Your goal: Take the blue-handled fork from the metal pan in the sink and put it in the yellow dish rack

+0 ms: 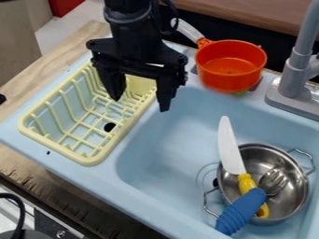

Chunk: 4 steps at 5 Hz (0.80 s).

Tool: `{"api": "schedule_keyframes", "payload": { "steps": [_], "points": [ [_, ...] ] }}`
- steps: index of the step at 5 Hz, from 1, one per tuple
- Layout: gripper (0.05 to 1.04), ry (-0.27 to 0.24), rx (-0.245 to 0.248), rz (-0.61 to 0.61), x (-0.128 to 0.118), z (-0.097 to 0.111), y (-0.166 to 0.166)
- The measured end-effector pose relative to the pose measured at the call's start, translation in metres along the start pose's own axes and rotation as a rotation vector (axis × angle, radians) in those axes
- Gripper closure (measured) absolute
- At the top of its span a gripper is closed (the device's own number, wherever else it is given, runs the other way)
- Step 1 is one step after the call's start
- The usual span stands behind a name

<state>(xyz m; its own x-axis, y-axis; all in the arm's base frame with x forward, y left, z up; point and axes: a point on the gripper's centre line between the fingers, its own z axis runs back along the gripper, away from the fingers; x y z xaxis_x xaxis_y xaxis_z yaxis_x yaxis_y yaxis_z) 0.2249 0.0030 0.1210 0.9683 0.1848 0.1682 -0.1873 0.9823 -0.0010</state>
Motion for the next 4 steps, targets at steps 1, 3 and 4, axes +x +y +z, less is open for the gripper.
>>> {"api": "schedule_keyframes", "payload": {
  "steps": [1, 3, 4],
  "points": [
    [0.084, 0.017, 0.001, 0.007, -0.004, -0.003, 0.000],
    [0.084, 0.085, -0.050, -0.051, -0.026, -0.001, -0.043],
    [0.084, 0.125, -0.078, -0.057, -0.039, -0.002, -0.070]
  ]
}}
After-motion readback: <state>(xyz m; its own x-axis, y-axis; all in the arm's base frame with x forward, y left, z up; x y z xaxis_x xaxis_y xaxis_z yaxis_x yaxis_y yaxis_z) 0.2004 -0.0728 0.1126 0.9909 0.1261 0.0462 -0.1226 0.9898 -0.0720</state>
